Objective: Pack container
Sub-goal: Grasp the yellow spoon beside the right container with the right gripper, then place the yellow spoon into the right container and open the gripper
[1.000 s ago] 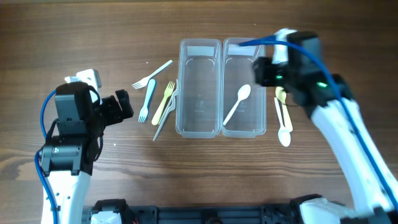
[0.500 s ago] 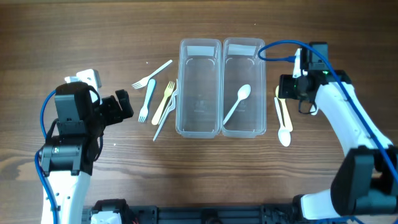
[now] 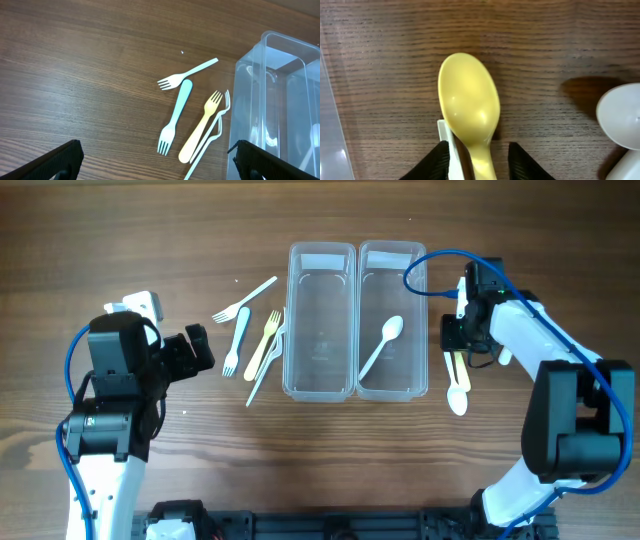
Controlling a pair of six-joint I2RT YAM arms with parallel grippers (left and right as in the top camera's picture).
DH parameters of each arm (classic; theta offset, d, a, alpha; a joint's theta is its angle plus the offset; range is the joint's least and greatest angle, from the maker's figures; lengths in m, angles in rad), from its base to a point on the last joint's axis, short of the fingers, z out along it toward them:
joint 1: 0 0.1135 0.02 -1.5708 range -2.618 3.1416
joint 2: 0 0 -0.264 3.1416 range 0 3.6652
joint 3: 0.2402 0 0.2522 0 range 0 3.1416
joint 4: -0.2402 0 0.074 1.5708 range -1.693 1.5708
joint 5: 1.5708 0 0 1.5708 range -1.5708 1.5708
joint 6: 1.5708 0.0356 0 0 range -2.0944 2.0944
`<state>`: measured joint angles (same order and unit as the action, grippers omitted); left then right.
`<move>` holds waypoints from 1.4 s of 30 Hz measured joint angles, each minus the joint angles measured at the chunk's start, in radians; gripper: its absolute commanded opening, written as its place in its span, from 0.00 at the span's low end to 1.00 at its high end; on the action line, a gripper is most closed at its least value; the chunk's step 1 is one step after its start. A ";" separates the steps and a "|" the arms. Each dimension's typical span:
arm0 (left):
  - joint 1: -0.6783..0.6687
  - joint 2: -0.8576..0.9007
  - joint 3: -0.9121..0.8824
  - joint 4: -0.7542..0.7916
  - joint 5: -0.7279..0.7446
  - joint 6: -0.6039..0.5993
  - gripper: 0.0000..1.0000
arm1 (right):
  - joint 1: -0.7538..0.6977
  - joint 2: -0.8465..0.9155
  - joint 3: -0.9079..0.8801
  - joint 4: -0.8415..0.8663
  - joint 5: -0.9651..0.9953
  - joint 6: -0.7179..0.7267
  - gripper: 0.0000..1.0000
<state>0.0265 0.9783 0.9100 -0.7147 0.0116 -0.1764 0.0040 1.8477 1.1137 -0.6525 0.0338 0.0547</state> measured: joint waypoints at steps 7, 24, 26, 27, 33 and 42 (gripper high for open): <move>0.000 0.000 0.000 0.000 0.000 0.000 1.00 | -0.029 0.000 -0.009 0.011 0.000 0.031 0.34; 0.000 0.000 0.000 0.000 0.000 0.000 1.00 | -0.033 -0.023 -0.054 -0.013 0.012 0.053 0.05; 0.000 0.000 0.000 0.000 0.000 0.000 1.00 | -0.033 -0.048 -0.030 -0.063 0.012 0.057 0.04; 0.000 0.000 0.000 0.000 0.000 0.000 1.00 | -0.033 -0.066 -0.016 -0.078 0.011 0.058 0.04; 0.000 0.000 0.000 0.000 0.000 0.000 1.00 | -0.012 -0.355 0.140 -0.101 -0.154 0.077 0.05; 0.000 0.000 0.000 0.000 0.000 0.000 1.00 | 0.219 -0.386 0.140 -0.038 -0.264 0.267 0.15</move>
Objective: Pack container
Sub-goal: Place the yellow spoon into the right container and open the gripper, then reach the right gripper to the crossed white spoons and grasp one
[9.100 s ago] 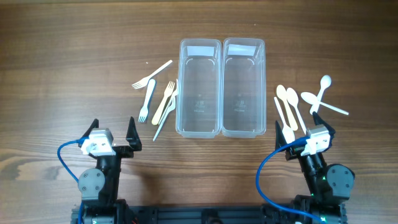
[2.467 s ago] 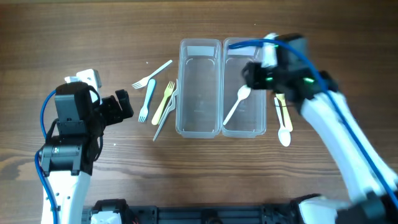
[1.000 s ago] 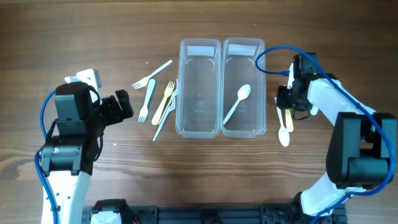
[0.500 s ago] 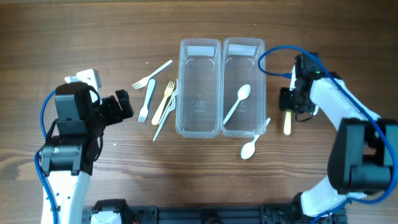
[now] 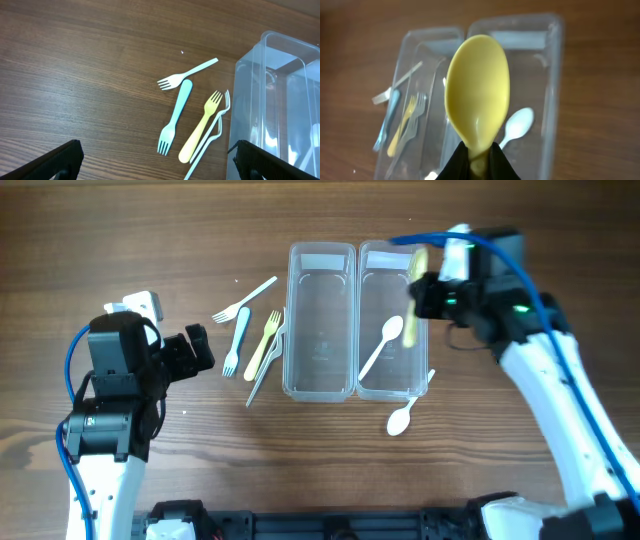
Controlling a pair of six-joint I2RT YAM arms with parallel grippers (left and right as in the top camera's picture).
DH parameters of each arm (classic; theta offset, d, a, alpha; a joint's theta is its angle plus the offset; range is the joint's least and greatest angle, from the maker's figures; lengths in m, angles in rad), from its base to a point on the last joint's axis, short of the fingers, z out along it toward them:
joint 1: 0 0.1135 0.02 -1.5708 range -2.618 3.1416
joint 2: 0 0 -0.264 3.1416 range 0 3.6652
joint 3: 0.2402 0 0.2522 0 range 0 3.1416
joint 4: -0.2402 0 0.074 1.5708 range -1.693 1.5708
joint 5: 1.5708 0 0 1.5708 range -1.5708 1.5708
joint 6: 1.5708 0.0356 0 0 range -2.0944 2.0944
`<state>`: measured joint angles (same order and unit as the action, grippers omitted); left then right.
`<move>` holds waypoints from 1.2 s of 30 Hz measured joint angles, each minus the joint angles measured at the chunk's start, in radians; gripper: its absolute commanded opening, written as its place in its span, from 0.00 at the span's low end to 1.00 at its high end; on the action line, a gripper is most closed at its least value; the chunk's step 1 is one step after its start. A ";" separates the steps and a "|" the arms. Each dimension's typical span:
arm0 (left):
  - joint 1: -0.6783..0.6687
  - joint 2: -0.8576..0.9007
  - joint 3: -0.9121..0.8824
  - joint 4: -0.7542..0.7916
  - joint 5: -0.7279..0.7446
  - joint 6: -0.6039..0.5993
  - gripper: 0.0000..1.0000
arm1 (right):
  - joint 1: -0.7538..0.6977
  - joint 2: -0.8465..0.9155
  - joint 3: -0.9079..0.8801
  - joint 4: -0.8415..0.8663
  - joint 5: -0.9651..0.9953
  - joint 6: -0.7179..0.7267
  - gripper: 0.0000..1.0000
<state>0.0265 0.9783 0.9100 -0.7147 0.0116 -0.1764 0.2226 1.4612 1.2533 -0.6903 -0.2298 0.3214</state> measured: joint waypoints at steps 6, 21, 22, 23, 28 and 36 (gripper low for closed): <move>0.000 0.000 0.000 0.000 0.000 0.000 1.00 | 0.108 0.182 -0.008 0.091 0.045 0.101 0.40; 0.000 0.000 0.000 0.000 0.000 0.000 1.00 | -0.222 -0.031 0.057 -0.132 0.336 0.101 0.54; 0.000 0.000 0.000 0.000 0.000 0.000 1.00 | -0.271 -0.023 0.057 -0.150 0.352 0.101 0.54; 0.000 0.000 0.000 0.000 0.000 0.000 1.00 | -0.330 -0.009 0.052 -0.157 0.367 0.101 0.52; 0.000 0.000 0.000 0.000 0.000 0.000 1.00 | -0.529 0.082 -0.003 -0.181 0.329 0.195 0.49; 0.000 0.000 0.000 0.000 0.000 0.000 1.00 | -0.656 0.228 -0.011 -0.169 0.146 0.385 0.48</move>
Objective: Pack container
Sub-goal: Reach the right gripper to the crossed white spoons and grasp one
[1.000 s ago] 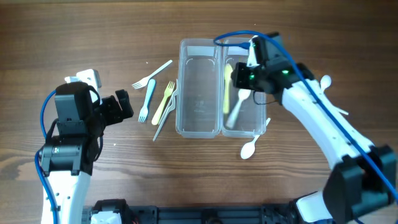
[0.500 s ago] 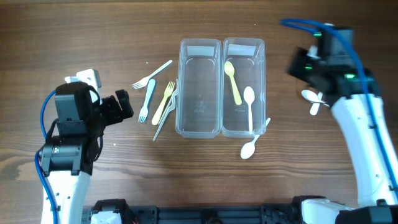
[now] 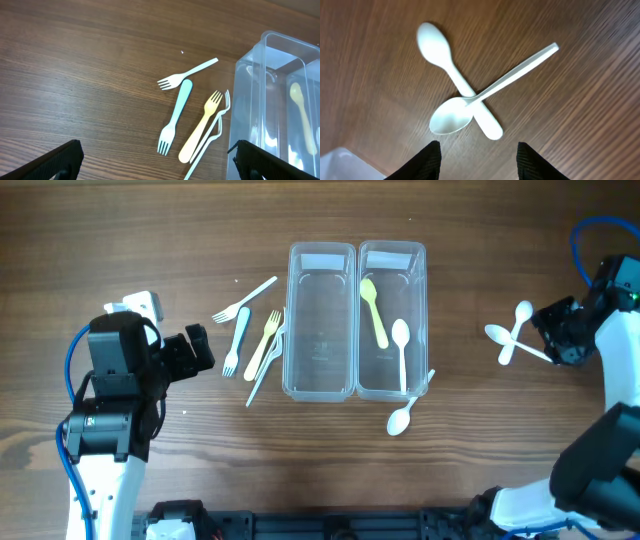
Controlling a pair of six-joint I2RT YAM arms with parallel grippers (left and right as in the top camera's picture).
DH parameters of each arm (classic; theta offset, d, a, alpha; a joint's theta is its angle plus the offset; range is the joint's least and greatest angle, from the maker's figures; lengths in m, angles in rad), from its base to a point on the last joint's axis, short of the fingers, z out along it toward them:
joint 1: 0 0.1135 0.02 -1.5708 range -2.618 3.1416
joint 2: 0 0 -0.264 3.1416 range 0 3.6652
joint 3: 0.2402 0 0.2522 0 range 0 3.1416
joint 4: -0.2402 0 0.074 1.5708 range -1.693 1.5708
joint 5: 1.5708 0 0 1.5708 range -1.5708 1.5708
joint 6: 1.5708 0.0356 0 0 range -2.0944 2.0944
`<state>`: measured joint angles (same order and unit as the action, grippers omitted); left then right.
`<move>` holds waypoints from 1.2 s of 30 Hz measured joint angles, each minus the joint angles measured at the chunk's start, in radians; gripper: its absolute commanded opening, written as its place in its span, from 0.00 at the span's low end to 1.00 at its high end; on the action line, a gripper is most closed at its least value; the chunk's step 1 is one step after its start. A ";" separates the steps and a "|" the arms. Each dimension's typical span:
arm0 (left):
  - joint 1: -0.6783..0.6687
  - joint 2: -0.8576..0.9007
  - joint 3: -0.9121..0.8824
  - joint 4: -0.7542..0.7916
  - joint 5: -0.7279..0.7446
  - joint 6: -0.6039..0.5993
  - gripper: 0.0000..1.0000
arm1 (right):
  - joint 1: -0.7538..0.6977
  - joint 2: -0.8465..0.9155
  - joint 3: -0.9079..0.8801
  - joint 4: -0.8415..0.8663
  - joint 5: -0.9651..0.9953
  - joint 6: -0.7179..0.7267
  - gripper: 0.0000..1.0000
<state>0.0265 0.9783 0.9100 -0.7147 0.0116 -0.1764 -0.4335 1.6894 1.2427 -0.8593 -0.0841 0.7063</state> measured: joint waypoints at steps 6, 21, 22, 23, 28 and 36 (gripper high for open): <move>0.000 0.000 0.000 0.000 0.000 0.000 1.00 | -0.005 0.045 -0.005 0.060 0.030 -0.028 0.59; 0.000 0.000 0.000 0.000 0.000 0.000 1.00 | -0.005 0.084 -0.008 0.235 0.047 -1.001 0.60; 0.000 0.000 0.000 0.000 0.000 0.000 1.00 | -0.005 0.091 -0.008 0.233 0.046 -1.012 0.60; 0.000 0.000 0.000 0.000 0.000 0.000 1.00 | -0.005 0.096 -0.008 0.226 0.037 -1.027 0.73; 0.000 0.000 0.000 0.000 0.000 0.000 1.00 | -0.005 0.098 -0.010 0.214 0.012 -1.054 1.00; 0.000 0.000 0.000 0.000 0.000 0.000 1.00 | -0.005 0.098 -0.010 0.188 -0.006 -1.048 1.00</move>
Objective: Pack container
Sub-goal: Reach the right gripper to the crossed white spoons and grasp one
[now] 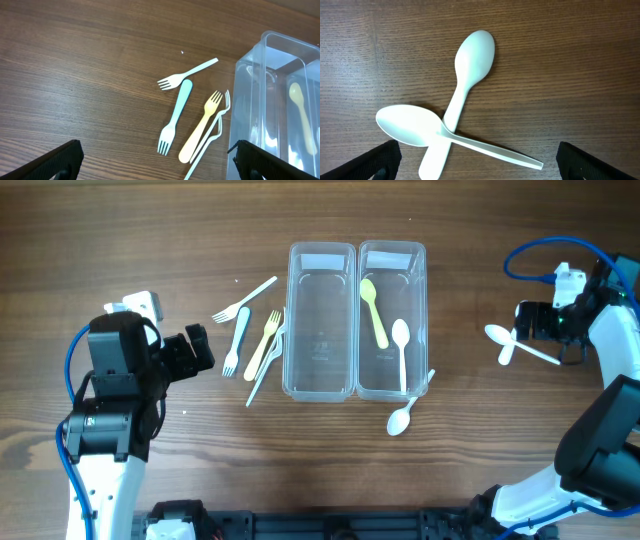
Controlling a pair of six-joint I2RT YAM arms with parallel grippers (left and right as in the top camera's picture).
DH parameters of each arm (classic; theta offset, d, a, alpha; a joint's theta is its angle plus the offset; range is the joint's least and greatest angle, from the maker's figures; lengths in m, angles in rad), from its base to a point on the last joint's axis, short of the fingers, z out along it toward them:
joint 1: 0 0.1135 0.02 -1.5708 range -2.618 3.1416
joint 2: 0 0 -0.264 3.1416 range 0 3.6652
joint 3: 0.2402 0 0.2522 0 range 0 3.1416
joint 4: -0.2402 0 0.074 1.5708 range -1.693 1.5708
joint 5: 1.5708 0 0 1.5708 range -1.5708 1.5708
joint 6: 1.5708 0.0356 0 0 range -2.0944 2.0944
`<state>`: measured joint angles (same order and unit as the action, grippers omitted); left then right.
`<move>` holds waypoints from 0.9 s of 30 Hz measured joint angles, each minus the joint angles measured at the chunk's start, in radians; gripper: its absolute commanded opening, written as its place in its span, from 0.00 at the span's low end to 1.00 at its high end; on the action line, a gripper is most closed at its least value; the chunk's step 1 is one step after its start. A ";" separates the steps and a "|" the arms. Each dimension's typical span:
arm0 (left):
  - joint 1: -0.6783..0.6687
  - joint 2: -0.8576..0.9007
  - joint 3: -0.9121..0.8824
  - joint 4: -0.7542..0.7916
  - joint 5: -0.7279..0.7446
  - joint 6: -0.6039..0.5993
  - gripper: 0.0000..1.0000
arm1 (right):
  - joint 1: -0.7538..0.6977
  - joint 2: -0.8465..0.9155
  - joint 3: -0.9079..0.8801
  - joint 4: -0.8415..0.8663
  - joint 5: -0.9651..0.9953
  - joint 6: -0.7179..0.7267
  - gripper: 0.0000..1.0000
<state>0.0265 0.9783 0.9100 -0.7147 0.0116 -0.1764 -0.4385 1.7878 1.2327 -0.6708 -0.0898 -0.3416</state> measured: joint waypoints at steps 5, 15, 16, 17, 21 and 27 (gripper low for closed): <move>0.000 0.000 0.000 0.000 0.000 0.000 1.00 | 0.000 0.000 0.000 0.001 0.001 -0.146 1.00; 0.000 0.000 0.000 0.000 0.000 0.000 1.00 | 0.000 0.000 0.000 0.026 -0.020 -0.426 0.64; 0.000 0.000 0.000 0.000 0.000 0.000 1.00 | 0.000 0.000 0.000 0.026 -0.026 -0.442 0.62; 0.000 0.000 0.000 0.000 0.000 0.000 1.00 | 0.000 0.002 -0.001 0.027 -0.037 -0.453 0.58; 0.000 0.000 0.000 0.000 0.000 0.000 1.00 | 0.000 0.050 -0.012 0.031 -0.054 -0.490 0.38; 0.000 0.000 0.000 0.000 0.000 0.000 1.00 | 0.000 0.135 -0.025 0.026 -0.060 -0.511 0.48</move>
<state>0.0265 0.9783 0.9100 -0.7147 0.0116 -0.1764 -0.4385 1.9224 1.2079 -0.6453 -0.1501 -0.8524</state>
